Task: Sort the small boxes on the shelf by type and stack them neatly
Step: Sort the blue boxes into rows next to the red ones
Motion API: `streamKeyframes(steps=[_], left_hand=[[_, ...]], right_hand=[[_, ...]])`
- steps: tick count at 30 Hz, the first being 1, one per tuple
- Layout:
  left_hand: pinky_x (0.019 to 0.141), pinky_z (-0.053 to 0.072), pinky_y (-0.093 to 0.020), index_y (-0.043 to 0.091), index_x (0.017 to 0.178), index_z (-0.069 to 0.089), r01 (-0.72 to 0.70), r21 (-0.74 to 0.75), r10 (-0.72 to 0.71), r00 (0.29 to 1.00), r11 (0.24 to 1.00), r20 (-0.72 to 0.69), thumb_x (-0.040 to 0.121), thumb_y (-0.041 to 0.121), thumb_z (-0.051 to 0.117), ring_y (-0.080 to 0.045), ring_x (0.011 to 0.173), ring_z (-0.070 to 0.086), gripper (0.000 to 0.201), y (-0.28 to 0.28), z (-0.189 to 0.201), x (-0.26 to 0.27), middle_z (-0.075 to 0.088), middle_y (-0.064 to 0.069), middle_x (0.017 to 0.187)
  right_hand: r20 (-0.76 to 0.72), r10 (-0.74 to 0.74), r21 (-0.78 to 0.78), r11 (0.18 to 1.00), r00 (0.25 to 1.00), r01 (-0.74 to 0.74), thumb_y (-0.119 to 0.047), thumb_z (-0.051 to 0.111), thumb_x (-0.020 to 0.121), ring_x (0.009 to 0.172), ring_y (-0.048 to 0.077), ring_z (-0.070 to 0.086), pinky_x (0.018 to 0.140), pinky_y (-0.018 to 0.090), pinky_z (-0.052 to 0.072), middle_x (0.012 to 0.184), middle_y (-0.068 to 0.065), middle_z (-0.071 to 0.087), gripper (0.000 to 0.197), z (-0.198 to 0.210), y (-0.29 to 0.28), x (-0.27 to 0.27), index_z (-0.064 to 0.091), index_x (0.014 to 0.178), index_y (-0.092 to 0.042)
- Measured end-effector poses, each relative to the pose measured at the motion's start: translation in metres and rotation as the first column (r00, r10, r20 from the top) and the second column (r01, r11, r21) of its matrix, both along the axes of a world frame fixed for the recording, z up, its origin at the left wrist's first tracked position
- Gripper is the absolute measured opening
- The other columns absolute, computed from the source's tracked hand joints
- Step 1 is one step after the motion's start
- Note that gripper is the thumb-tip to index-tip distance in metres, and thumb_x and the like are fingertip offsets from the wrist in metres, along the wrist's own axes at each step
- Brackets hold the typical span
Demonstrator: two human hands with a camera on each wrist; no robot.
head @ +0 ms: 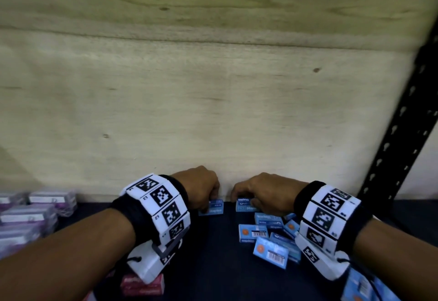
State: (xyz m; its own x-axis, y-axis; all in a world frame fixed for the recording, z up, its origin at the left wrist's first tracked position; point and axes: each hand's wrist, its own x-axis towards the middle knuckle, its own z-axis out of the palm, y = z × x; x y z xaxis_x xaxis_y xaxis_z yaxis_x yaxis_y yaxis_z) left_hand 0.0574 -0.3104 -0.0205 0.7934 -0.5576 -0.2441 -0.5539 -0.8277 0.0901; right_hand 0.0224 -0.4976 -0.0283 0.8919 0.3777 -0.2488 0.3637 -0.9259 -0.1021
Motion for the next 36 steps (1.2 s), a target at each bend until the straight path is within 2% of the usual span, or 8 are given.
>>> streamKeyframes(steps=[6,10,13,17,23,28,33,36], left_hand=[[0.082,0.049,-0.031,0.016,0.119,0.062,0.007,0.056,-0.010,0.998,0.998,0.063,0.083,0.021,0.077,-0.023,0.105,0.060,0.039,0.000,0.006,-0.007,0.061,-0.005,0.119],[0.074,0.042,-0.033,0.018,0.115,0.055,0.054,0.069,-0.070,0.966,0.996,0.249,0.086,0.030,0.072,-0.024,0.103,0.055,0.036,-0.002,0.016,-0.024,0.053,-0.003,0.118],[0.073,0.048,-0.034,0.021,0.107,0.061,0.135,0.030,-0.138,0.980,0.990,0.146,0.086,0.038,0.070,-0.022,0.095,0.058,0.028,-0.014,0.015,-0.040,0.059,0.000,0.107],[0.079,0.054,-0.036,0.020,0.111,0.065,0.201,0.046,-0.201,0.980,0.978,-0.006,0.085,0.039,0.073,-0.023,0.094,0.063,0.033,-0.033,0.002,-0.053,0.066,-0.002,0.106],[0.077,0.053,-0.036,0.015,0.116,0.065,0.214,0.071,-0.215,0.977,0.974,0.009,0.084,0.033,0.075,-0.026,0.095,0.063,0.038,-0.042,-0.003,-0.054,0.063,-0.008,0.111],[0.074,0.050,-0.032,0.013,0.113,0.068,0.209,0.096,-0.210,0.978,0.973,-0.005,0.088,0.030,0.070,-0.026,0.094,0.063,0.030,-0.036,0.000,-0.054,0.064,-0.008,0.109],[0.089,0.053,-0.034,0.021,0.115,0.070,0.194,0.143,-0.181,0.978,0.971,-0.100,0.094,0.035,0.061,-0.018,0.097,0.063,0.027,-0.013,0.008,-0.050,0.070,0.002,0.109],[0.089,0.050,-0.031,0.023,0.118,0.068,0.172,0.177,-0.154,0.982,0.969,-0.113,0.097,0.037,0.055,-0.017,0.101,0.062,0.028,0.000,0.013,-0.048,0.068,0.004,0.113]], right_hand=[[0.022,0.000,-0.010,1.000,1.000,0.000,-0.009,0.053,0.095,0.114,0.022,0.058,0.095,0.035,0.048,0.133,0.000,0.058,0.052,0.002,-0.001,-0.004,0.045,0.140,-0.036],[0.078,-0.100,-0.053,0.993,0.992,0.105,-0.027,0.059,0.096,0.096,0.022,0.057,0.082,0.035,0.048,0.114,0.003,0.058,0.033,0.013,-0.014,-0.013,0.045,0.126,-0.026],[0.012,-0.158,-0.100,0.982,0.987,0.159,-0.035,0.061,0.095,0.091,0.018,0.056,0.075,0.028,0.042,0.104,-0.002,0.058,0.020,0.019,-0.023,-0.021,0.052,0.110,-0.026],[-0.065,-0.173,-0.178,0.971,0.983,0.159,-0.040,0.068,0.090,0.100,0.020,0.061,0.083,0.031,0.048,0.109,-0.003,0.064,0.038,0.015,-0.028,-0.033,0.059,0.122,-0.021],[-0.026,-0.154,-0.203,0.968,0.988,0.146,-0.039,0.069,0.089,0.100,0.023,0.063,0.082,0.032,0.051,0.116,0.003,0.066,0.042,0.001,-0.028,-0.036,0.062,0.122,-0.016],[-0.010,-0.163,-0.157,0.975,0.987,0.160,-0.037,0.072,0.086,0.094,0.021,0.061,0.075,0.031,0.049,0.106,0.000,0.063,0.034,0.005,-0.031,-0.037,0.060,0.113,-0.019],[-0.011,-0.188,-0.038,0.981,0.982,0.188,-0.022,0.077,0.079,0.089,0.017,0.062,0.081,0.034,0.053,0.085,-0.011,0.062,0.032,0.015,-0.037,-0.038,0.060,0.107,-0.024],[-0.021,-0.187,0.004,0.982,0.982,0.187,-0.018,0.075,0.079,0.080,0.007,0.056,0.078,0.030,0.049,0.087,-0.014,0.058,0.036,0.018,-0.038,-0.038,0.058,0.108,-0.030]])
